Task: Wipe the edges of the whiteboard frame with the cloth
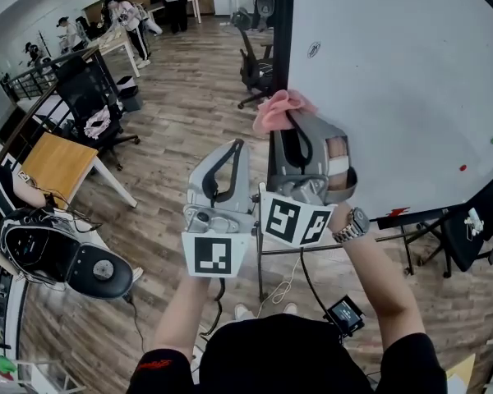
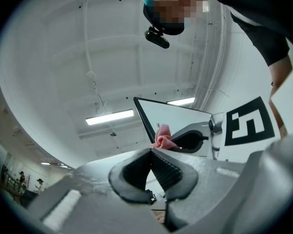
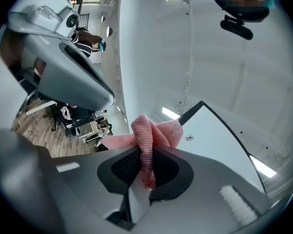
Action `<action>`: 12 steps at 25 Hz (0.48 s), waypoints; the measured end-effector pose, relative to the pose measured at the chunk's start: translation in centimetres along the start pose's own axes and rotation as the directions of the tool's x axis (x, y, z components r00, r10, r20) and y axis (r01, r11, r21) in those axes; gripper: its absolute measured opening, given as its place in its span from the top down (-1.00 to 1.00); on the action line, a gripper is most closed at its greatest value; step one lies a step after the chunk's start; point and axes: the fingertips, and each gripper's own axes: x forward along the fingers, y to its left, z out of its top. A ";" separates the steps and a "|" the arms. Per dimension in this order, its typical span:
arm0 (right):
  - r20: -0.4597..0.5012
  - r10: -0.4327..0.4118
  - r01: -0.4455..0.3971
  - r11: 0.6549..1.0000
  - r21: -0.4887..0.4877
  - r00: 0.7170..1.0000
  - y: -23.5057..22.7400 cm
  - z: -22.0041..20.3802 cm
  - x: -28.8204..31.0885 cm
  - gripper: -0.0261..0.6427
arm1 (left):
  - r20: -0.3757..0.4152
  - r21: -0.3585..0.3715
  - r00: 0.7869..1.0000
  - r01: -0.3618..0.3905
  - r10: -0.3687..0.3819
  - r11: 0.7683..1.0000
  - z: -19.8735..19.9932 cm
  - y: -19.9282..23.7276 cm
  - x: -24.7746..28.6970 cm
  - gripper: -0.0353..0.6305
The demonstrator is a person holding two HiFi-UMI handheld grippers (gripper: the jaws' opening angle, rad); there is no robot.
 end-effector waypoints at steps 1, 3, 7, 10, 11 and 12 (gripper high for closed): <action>0.002 0.001 -0.001 1.000 0.006 1.000 0.2 -0.1 -0.1 0.78 | 0.006 -0.002 1.000 -0.001 0.001 1.000 0.0 0.1 0.0 0.90; 0.006 0.003 -0.003 1.000 0.018 1.000 0.5 -0.2 -0.3 0.78 | 0.008 -0.009 1.000 -0.001 0.001 1.000 -0.2 0.1 0.0 0.90; 0.011 0.011 -0.012 0.998 0.066 1.000 0.8 -0.9 -0.4 0.78 | 0.000 -0.005 1.000 0.005 -0.005 1.000 -0.7 -0.1 0.3 0.90; 0.022 0.013 -0.015 0.996 0.088 1.000 1.0 -1.1 -0.5 0.78 | -0.011 -0.011 1.000 0.003 -0.003 1.000 -1.1 0.0 0.4 0.90; 0.026 0.012 -0.015 0.996 0.090 1.000 1.3 -1.1 -0.6 0.78 | -0.015 -0.013 1.000 0.003 -0.003 1.000 -1.3 0.0 0.2 0.90; 0.030 0.012 -0.015 0.996 0.091 0.999 1.5 -1.1 -0.8 0.78 | -0.017 -0.014 1.000 0.004 -0.004 1.000 -1.5 0.0 0.1 0.90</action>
